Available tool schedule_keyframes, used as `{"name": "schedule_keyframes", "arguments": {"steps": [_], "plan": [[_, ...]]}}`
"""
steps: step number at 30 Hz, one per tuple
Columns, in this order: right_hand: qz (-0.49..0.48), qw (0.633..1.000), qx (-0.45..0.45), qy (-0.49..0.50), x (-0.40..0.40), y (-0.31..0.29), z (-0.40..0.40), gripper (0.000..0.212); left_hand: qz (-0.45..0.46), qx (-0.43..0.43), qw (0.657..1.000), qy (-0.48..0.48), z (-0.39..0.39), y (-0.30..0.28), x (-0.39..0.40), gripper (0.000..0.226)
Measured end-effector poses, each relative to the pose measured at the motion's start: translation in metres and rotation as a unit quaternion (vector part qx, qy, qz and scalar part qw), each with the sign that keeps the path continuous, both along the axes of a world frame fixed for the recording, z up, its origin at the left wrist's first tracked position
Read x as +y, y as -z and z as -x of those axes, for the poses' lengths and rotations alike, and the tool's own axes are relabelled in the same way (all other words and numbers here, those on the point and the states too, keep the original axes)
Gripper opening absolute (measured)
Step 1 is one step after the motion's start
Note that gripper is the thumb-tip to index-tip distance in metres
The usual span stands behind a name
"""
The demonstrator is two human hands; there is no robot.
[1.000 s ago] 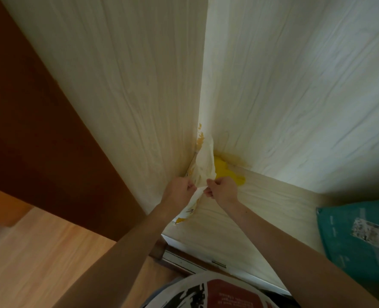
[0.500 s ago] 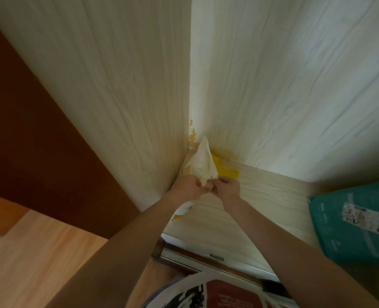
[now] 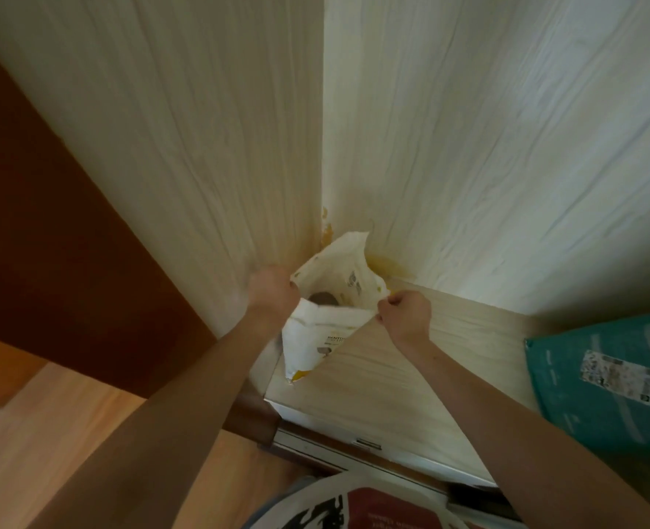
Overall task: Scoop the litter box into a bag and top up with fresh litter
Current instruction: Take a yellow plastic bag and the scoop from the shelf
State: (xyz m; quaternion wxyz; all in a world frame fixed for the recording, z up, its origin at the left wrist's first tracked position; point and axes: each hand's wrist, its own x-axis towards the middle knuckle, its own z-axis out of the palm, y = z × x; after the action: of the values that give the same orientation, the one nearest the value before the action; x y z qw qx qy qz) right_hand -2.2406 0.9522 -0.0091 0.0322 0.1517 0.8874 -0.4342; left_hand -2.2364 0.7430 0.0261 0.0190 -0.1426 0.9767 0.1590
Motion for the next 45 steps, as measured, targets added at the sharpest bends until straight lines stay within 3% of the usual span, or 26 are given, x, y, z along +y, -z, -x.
{"name": "schedule_keyframes", "arguments": {"steps": [11,15,21,26,29,33,40,45], "plan": [[-0.058,0.995,-0.042,-0.072,-0.011,-0.008,-0.007,0.015,0.006,-0.018,1.0,-0.006,-0.013,-0.001,-0.012,0.022],[-0.06,0.991,-0.067,-0.095,-0.01,-0.003,-0.01,0.02,0.018,-0.01,1.0,0.017,-0.014,-0.001,-0.01,0.01],[-0.072,0.99,-0.055,-0.109,-0.015,-0.001,-0.008,0.018,0.023,0.052,0.995,0.081,0.001,-0.014,0.004,0.025],[-0.073,0.989,-0.034,-0.123,-0.019,0.002,-0.006,0.014,-0.004,0.025,0.99,0.138,0.022,-0.012,0.022,0.024],[-0.046,0.992,-0.032,-0.112,-0.021,0.007,-0.003,0.015,-0.014,-0.018,0.985,0.17,0.037,0.002,0.031,0.026],[-0.032,0.994,-0.045,-0.089,-0.023,0.01,0.001,0.017,-0.013,-0.137,0.975,0.177,0.06,0.023,0.045,0.025],[-0.037,0.994,-0.056,-0.092,-0.029,0.007,0.005,0.013,-0.049,-0.338,0.927,0.152,0.106,0.06,0.047,0.028],[-0.033,0.993,-0.033,-0.107,-0.034,0.002,0.007,0.024,0.025,-0.422,0.891,0.165,0.132,0.101,0.044,0.028]]}}
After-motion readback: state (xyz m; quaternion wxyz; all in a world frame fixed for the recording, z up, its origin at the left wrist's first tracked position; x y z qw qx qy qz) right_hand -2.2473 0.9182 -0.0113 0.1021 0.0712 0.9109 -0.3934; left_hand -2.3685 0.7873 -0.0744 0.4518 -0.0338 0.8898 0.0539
